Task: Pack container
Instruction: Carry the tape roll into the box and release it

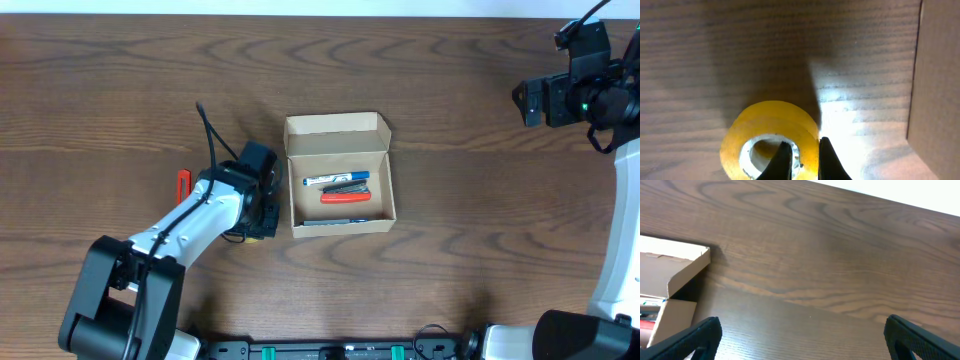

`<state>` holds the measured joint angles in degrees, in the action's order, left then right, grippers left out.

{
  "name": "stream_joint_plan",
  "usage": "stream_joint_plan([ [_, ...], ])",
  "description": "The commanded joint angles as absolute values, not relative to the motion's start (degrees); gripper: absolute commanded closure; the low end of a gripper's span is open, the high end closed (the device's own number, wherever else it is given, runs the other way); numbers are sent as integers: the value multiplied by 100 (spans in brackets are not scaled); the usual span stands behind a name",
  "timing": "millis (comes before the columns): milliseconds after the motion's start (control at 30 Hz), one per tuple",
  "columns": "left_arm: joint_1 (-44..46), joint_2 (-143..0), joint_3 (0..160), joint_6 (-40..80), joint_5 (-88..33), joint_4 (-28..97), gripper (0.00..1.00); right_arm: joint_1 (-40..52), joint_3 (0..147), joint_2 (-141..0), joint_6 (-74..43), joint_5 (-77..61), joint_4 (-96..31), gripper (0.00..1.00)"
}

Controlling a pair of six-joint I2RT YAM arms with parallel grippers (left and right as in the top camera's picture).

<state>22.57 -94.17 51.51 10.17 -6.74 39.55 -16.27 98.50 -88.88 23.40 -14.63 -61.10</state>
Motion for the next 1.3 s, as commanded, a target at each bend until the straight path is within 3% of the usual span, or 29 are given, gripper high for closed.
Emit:
stream_joint_plan([
  [0,2252,-9065,5970,628,-429,4287,94,-1643,9839,-8906,2274,-1546,-6123,1],
  [233,2255,-8632,8073,67,-521,5231,94,-1647,9839,-8906,2276,-1406,-6121,1],
  [467,2567,-8635,8862,-2161,-2018,5570,94,-1660,9839,-8906,2274,-1050,-6084,1],
  [733,3575,-8788,8842,-4639,-2095,5599,94,-1671,9839,-8906,2276,-1050,-6023,1],
  [1267,3793,-10615,8833,-4856,-2108,5745,94,-1669,9839,-8906,2274,-1052,-6023,1],
])
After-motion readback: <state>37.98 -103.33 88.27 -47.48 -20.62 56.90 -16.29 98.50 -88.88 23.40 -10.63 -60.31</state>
